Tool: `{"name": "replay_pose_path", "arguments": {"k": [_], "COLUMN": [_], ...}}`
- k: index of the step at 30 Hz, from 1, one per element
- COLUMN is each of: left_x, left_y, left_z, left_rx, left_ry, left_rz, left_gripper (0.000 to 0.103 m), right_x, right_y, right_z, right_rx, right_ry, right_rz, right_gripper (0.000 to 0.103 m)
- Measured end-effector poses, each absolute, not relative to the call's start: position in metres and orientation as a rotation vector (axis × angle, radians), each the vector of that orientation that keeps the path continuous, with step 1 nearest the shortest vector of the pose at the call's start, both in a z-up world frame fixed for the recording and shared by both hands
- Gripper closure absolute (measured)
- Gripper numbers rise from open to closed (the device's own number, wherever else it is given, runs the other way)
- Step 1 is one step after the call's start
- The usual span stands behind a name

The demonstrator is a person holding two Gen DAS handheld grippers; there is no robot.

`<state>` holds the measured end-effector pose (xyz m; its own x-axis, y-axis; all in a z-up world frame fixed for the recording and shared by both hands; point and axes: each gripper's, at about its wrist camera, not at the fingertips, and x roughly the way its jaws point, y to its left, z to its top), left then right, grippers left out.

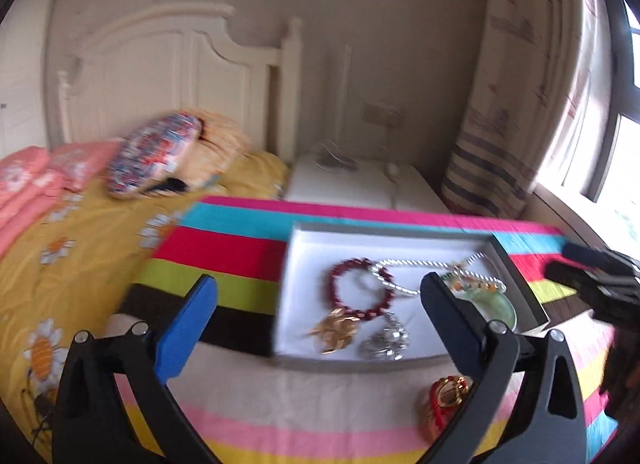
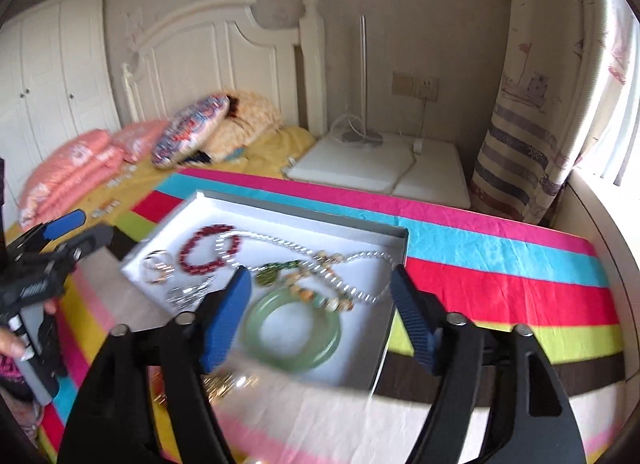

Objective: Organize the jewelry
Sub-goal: 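Open both grippers to drop the brooch and pearl necklace into the tray, then move the right gripper to the gold pin brooch and grasp it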

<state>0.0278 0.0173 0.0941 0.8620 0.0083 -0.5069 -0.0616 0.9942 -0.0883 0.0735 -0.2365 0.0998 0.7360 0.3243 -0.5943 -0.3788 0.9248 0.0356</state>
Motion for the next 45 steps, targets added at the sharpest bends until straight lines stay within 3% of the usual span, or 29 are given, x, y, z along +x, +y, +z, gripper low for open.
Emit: {"name": "replay_pose_path", "arguments": {"k": [13,31,37,42,45], "left_x": [-0.048,-0.050,-0.052,-0.053,-0.053], "left_y": [0.017,0.023,0.021,0.025,0.025], "left_z": [0.058,0.032,0.034,0.033,0.033], "left_rx": [-0.168,-0.280,-0.263,-0.287,-0.287], "left_ry": [0.645,0.718,0.713,0.712,0.716], "left_rz": [0.008,-0.050,-0.041,-0.038,-0.038], "left_gripper": [0.002,0.002,0.002,0.002,0.002], "right_x": [-0.039,-0.034,-0.013,0.016,0.030], "right_y": [-0.245,-0.199,-0.177,-0.170,-0.168], "right_z": [0.055,0.039,0.035,0.026,0.021], "right_rx": [0.048,-0.028,-0.043,0.030,0.058], "right_ry": [0.716,0.791,0.833,0.898,0.924], "right_rz": [0.468,0.452,0.479,0.453,0.421], "right_gripper": [0.024,0.024,0.030,0.045,0.047]}}
